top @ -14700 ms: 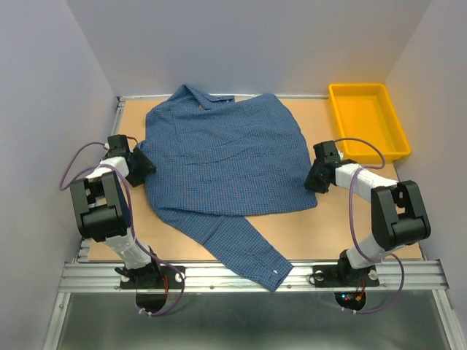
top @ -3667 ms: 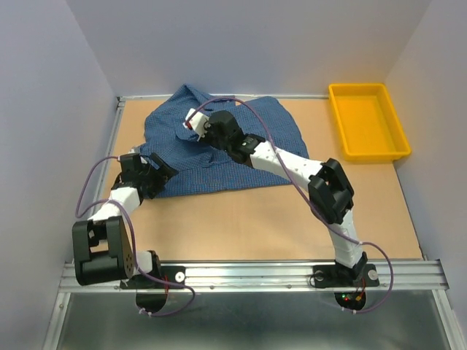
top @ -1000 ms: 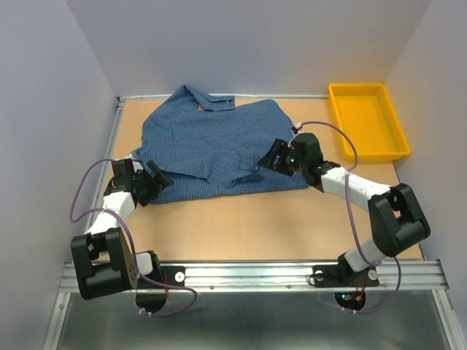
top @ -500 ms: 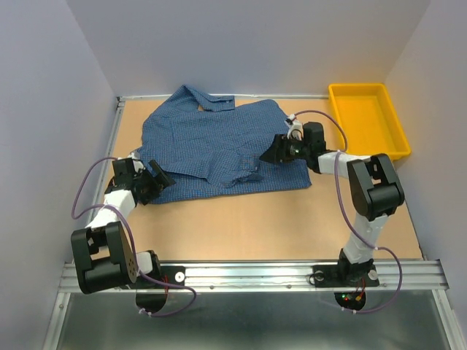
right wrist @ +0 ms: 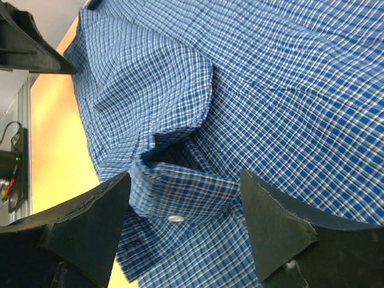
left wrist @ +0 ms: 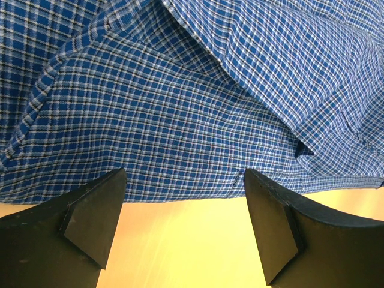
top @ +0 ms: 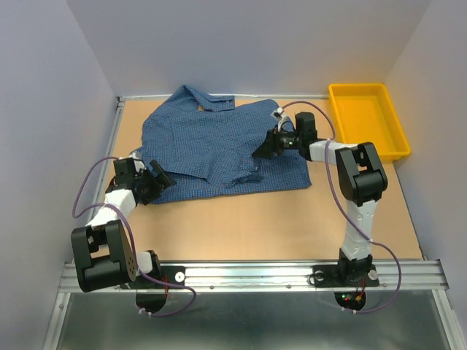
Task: Fold and stack the long sleeve shirts
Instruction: Fold the shirt
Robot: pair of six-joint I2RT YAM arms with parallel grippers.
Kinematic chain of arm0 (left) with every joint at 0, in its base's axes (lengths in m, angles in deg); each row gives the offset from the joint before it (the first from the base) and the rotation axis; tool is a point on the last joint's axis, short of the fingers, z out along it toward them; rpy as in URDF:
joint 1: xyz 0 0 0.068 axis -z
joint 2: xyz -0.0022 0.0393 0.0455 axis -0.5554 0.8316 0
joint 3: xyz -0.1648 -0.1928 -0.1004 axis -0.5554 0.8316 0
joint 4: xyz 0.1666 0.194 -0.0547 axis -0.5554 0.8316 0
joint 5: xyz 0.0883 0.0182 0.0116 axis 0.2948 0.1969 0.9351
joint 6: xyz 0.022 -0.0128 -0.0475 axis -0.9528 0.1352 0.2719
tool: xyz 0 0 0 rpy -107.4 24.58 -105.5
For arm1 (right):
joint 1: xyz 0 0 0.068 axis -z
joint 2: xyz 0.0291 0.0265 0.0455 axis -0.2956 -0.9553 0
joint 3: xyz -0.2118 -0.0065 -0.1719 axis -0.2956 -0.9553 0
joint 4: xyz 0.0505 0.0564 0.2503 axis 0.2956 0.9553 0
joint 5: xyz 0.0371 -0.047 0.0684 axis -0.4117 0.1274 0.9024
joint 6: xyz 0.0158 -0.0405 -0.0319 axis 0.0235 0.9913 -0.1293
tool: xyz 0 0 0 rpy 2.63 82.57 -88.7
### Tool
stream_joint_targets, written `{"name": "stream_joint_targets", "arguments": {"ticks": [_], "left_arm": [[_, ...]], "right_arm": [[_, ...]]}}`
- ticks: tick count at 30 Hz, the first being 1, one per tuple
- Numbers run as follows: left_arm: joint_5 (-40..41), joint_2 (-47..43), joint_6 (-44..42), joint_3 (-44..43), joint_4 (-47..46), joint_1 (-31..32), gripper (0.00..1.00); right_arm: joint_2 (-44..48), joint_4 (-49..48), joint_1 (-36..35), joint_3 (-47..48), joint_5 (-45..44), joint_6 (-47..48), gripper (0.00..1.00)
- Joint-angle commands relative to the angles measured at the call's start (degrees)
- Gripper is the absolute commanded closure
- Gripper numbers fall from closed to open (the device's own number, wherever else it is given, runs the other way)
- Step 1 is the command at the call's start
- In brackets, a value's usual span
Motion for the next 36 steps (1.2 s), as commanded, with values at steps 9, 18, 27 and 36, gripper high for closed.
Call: {"name": "stream_joint_targets", "arguments": {"ticks": [9,18,27,36], "left_arm": [[-0.1,0.2,-1.2,-1.8,-0.7,1.1,0.09],[0.2,0.2,-1.2,-1.8,-0.6,1.7,0.09],[0.4,0.0,-1.2,-1.8,-0.4,1.9,0.09],[0.3,-0.3,-1.3,-1.8,-0.3,1.9,0.09]], "right_arm": [[-5.6,1.1,-0.1,5.6,8.6,1.0,0.2],[-5.1,1.4,-0.5,5.6,8.9,-0.1,0.39],[0.8,3.0,-0.5,3.2,5.1,0.2,0.73],[8.3,9.4,-0.5,1.1,-3.7,-2.6,0.99]]}}
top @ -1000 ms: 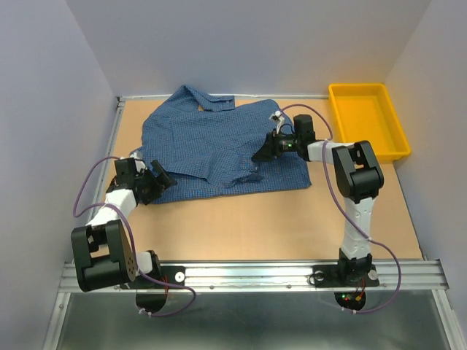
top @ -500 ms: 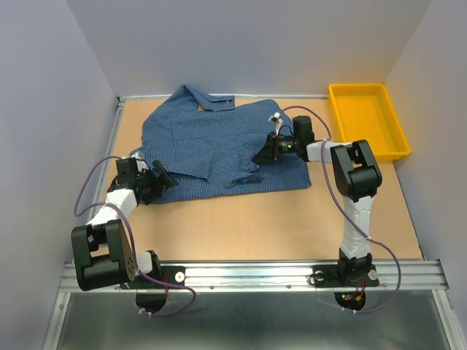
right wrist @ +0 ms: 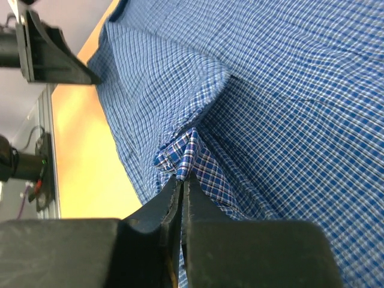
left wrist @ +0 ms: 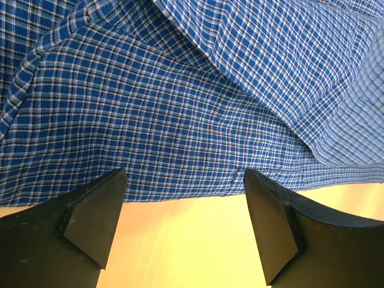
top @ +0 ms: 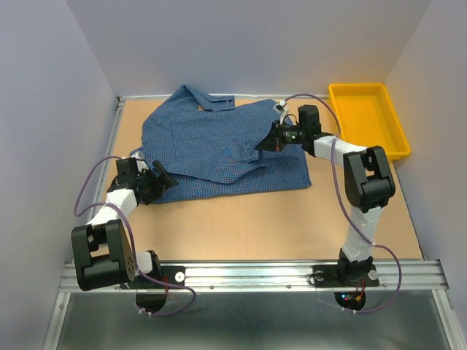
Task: Fold and stack the long sleeve shirts
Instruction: Fold the shirt
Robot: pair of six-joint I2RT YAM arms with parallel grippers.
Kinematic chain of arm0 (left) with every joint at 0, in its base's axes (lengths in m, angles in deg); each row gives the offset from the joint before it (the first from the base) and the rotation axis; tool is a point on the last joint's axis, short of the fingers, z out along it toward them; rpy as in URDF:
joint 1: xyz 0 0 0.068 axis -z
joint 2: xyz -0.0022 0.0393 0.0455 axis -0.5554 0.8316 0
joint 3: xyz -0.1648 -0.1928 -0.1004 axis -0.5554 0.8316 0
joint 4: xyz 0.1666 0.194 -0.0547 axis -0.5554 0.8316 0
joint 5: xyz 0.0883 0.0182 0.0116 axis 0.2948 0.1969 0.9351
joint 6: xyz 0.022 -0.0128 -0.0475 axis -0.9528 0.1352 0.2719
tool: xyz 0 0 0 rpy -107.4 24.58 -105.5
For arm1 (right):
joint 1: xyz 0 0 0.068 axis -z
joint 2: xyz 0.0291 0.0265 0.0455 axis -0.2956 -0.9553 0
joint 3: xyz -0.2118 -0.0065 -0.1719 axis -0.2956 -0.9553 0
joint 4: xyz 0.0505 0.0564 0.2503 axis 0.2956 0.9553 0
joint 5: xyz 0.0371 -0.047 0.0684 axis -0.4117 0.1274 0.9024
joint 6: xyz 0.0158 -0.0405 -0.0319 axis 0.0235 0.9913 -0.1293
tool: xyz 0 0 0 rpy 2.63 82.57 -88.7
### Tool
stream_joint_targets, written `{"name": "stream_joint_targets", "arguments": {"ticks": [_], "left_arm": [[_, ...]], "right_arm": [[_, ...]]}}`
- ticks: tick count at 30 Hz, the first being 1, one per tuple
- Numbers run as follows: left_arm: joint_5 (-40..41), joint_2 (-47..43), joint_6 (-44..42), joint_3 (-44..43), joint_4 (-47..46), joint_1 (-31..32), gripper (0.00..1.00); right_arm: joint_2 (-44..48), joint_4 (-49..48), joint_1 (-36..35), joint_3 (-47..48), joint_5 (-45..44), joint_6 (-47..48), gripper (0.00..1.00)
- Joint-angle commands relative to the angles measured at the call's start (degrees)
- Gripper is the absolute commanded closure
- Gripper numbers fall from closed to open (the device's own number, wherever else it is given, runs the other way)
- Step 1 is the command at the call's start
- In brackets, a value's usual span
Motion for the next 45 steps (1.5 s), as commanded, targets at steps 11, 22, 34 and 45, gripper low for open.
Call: {"name": "stream_joint_targets", "arguments": {"ticks": [11,22,34,45], "left_arm": [[0.5,-0.5,-1.1,-1.9,-0.1,0.4,0.09],[0.4,-0.5,-1.1,-2.0,-0.1,0.4,0.09],[0.1,-1.0,-1.1,-1.9,-0.2,0.4,0.09],[-0.2,-1.5,-1.1,-1.8,-0.3,0.5,0.09]], "right_arm": [[8.6,25.6,-0.4,1.6,-22.4,-9.5,0.99],[13.1,35.3,-0.5,4.3,-40.8,-14.6,0.45],[18.3,27.0,-0.4,-7.9,-39.0,-18.4,0.47],[17.8,-3.4,-0.5,-26.2,-33.2,-33.7,0.46]]}}
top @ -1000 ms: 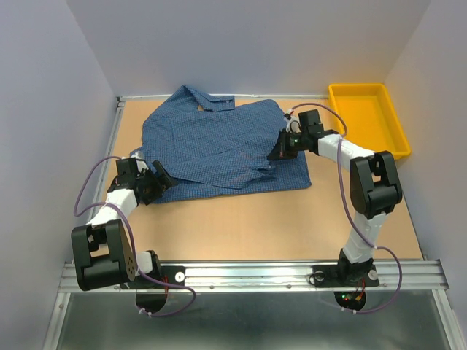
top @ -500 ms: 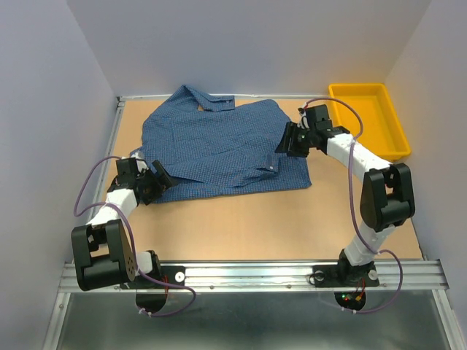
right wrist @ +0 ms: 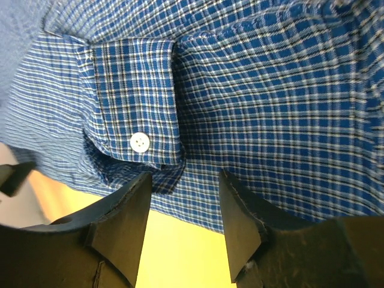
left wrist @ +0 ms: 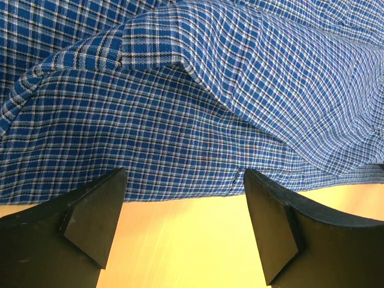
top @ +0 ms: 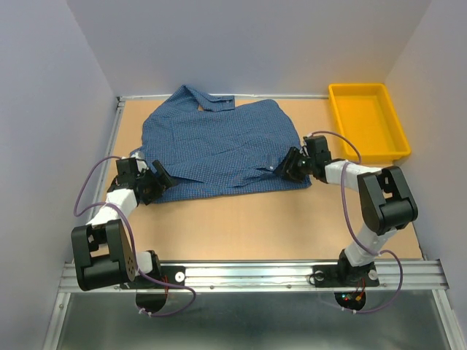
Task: Fold and stack the long sleeve shirts
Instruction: Fold the shirt
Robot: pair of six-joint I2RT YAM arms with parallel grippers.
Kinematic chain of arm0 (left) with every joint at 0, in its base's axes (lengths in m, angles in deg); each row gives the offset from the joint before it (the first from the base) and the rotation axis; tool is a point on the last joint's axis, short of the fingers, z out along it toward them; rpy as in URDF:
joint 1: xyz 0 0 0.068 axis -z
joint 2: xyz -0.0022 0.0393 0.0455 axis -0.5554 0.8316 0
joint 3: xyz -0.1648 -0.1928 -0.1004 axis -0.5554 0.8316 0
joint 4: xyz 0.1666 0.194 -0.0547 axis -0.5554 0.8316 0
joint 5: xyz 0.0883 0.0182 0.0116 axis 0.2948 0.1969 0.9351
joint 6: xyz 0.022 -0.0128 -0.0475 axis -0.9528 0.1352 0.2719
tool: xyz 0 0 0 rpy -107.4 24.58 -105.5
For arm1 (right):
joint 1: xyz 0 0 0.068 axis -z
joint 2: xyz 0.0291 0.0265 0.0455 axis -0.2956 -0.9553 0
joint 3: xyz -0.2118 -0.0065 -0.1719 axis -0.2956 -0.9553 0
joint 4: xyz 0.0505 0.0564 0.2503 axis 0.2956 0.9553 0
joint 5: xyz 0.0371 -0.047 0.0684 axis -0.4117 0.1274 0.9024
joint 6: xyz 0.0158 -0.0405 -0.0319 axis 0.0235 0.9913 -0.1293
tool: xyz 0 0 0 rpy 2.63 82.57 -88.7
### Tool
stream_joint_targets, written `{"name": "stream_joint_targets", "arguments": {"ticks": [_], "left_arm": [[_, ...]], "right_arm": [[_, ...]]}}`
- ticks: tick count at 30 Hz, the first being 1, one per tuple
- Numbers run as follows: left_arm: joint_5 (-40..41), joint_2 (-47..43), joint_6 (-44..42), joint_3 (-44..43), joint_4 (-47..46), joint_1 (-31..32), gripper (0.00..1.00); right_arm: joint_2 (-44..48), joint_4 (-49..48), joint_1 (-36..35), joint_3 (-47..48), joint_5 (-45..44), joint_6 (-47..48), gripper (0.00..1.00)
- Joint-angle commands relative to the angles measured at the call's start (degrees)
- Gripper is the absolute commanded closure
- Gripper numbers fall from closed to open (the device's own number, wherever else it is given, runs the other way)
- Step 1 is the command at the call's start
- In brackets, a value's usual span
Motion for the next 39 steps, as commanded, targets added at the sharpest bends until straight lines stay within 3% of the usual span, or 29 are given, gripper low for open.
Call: {"name": "stream_joint_targets", "arguments": {"ticks": [1,7,18,22,24,25,29,37,39], "left_arm": [[-0.4,-1.6,-1.1,-1.8,-0.3,0.5,0.09],[-0.6,-1.4,-1.1,-1.8,-0.3,0.5,0.09],[-0.7,-1.4,-1.1,-1.8,-0.4,0.5,0.09],[-0.7,-1.5,-1.1,-1.8,-0.3,0.5,0.09],[-0.7,-1.4,-1.1,-1.8,-0.4,0.5,0.09],[-0.7,-1.5,-1.1,-1.8,-0.4,0.4,0.09],[-0.7,-1.6,-1.1,-1.8,-0.4,0.5,0.09],[-0.5,-1.5,-1.1,-1.8,-0.3,0.5,0.09],[-0.6,-1.4,-1.1,-1.8,-0.3,0.5,0.09]], "right_arm": [[0.1,-17.7,-0.4,-3.6,4.0,-6.3,0.46],[-3.8,-27.2,-0.3,-5.6,7.8,-7.8,0.46],[-7.9,-28.5,-0.5,-4.3,10.6,-6.4,0.47],[-7.6,-28.5,-0.4,-4.6,11.5,-5.8,0.62],[-6.8,-28.3,-0.4,-4.2,12.4,-5.7,0.75],[-5.5,-27.1,-0.4,-3.8,12.9,-5.5,0.86],[-2.1,-17.3,-0.4,0.4,12.0,-3.7,0.99],[3.6,5.3,-0.5,8.1,4.6,-2.3,0.99],[5.0,8.4,-0.6,8.6,0.8,-1.5,0.94]]}}
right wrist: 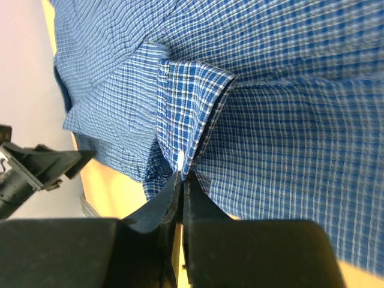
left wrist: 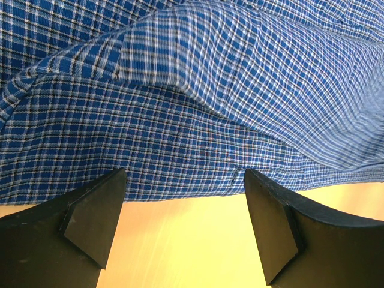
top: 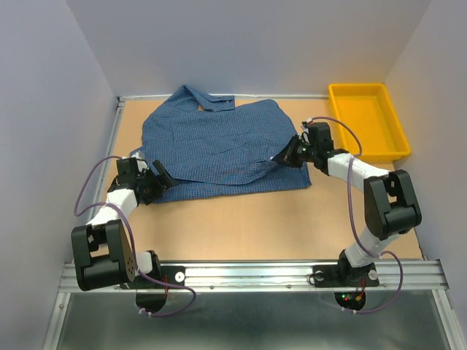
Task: Fold and stack the long sleeve shirts
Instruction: Fold the shirt
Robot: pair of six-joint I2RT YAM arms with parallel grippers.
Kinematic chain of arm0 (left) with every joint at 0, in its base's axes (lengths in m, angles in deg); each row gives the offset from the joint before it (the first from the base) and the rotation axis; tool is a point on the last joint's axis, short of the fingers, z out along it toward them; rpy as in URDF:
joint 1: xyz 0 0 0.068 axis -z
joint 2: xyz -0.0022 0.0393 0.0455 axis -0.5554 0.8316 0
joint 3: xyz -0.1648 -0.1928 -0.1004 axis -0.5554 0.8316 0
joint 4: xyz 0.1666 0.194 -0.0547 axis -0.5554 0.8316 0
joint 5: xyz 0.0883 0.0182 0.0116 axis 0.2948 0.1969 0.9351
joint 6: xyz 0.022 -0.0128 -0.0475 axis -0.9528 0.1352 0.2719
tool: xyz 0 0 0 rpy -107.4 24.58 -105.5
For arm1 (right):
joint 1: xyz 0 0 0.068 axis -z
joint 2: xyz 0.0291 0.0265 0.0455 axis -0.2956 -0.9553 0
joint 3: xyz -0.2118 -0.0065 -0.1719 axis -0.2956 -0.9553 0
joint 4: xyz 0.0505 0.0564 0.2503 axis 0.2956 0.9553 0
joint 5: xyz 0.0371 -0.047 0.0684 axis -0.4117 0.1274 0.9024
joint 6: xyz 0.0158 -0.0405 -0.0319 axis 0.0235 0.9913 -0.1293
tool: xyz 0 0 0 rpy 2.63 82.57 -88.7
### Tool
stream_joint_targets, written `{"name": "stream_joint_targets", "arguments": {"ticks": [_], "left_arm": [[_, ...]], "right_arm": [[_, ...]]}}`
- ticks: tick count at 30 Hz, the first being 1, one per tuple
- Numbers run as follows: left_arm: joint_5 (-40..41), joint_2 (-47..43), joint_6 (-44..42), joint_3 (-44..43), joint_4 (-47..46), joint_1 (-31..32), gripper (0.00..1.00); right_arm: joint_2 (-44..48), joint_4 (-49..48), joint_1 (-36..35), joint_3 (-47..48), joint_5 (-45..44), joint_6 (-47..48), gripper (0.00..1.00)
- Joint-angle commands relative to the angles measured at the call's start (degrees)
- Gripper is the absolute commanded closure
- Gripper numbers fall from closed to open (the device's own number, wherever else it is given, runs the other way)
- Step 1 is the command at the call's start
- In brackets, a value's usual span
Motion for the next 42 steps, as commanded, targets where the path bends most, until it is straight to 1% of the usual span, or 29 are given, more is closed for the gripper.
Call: {"name": "stream_joint_targets", "arguments": {"ticks": [1,3,4,8,9,11,13,15,16,17,20,21,22,24,25,26,27,29,31,33,34,37,39,42], "left_arm": [[-0.5,-1.4,-1.1,-1.8,-0.2,0.2,0.09],[-0.5,-1.2,-1.1,-1.8,-0.3,0.1,0.09],[-0.5,-1.3,-1.1,-1.8,-0.1,0.2,0.09],[-0.4,-1.6,-1.1,-1.8,-0.2,0.2,0.09],[-0.3,-1.7,-1.1,-1.8,-0.2,0.2,0.09],[-0.3,-1.7,-1.2,-1.8,-0.1,0.1,0.09],[-0.4,-1.8,-1.1,-1.8,-0.2,0.2,0.09],[-0.6,-1.8,-1.2,-1.9,-0.2,0.2,0.09],[-1.0,-2.0,-1.2,-1.9,-0.3,0.1,0.09],[-1.2,-2.2,-1.3,-2.1,-0.3,0.2,0.09],[-1.3,-6.4,-0.7,-2.6,-0.3,0.3,0.09],[-1.6,-7.5,-0.2,-3.0,-0.3,0.4,0.09],[-1.6,-8.3,1.2,-3.5,-0.3,0.6,0.09],[-1.4,-9.7,3.0,-5.5,-1.4,2.1,0.09],[-1.2,-9.7,4.9,-6.4,-1.6,3.1,0.09],[-0.8,-9.4,5.6,-8.6,-1.7,4.4,0.09],[-0.1,-8.0,6.5,-9.8,-2.3,7.2,0.09],[0.7,-4.6,9.1,-12.7,-3.6,10.3,0.09],[0.3,-1.7,11.3,-13.8,-7.0,14.2,0.09],[0.6,2.5,14.2,-14.9,-10.6,15.9,0.1],[0.9,3.9,15.2,-15.0,-11.9,16.9,0.1],[0.9,8.8,18.5,-14.2,-17.2,17.3,0.1],[2.6,11.4,19.8,-13.3,-19.4,17.3,0.1],[4.0,13.0,20.8,-11.8,-21.5,17.2,0.1]], "right_arm": [[3.9,12.9,-0.5,3.6,-7.6,2.5,0.84],[4.7,14.9,-0.5,3.0,-12.5,3.5,0.7],[4.8,15.4,-0.5,2.8,-14.0,3.9,0.61],[5.6,17.2,-0.5,2.7,-19.0,6.4,0.44],[5.9,17.5,-0.5,3.0,-19.6,6.7,0.42],[7.0,18.2,-0.5,3.2,-20.7,8.2,0.42],[7.5,18.0,-0.5,3.7,-19.7,9.9,0.42],[7.4,17.6,-0.5,4.2,-15.6,12.6,0.42],[7.5,17.0,-0.9,4.4,-12.1,14.1,0.42],[7.5,16.4,-1.3,4.5,-10.9,14.7,0.42],[7.4,14.0,-3.5,5.3,-8.8,14.3,0.42],[7.4,12.9,-4.2,5.3,-8.3,13.7,0.42],[7.2,9.6,-4.7,5.1,-7.8,12.8,0.42],[6.3,5.5,-6.2,4.4,-5.8,9.9,0.42],[5.8,1.8,-7.0,4.3,-5.1,9.0,0.42],[5.2,-0.5,-7.2,4.3,-4.6,8.0,0.42],[4.7,-3.9,-7.4,4.3,-4.1,6.6,0.42],[2.8,-7.4,-7.8,4.2,-3.5,4.5,0.42],[1.4,-11.4,-7.8,4.2,-3.1,3.1,0.42],[-0.6,-14.7,-7.9,3.8,-1.8,1.0,0.42],[-1.2,-18.5,-7.9,2.8,-1.4,0.0,0.42],[-3.9,-22.2,-7.9,2.0,-0.7,-1.9,0.42],[-5.6,-23.4,-7.8,0.9,-1.8,-1.8,0.43],[-7.1,-23.4,-7.7,-0.7,-3.2,-0.7,0.43]]}}
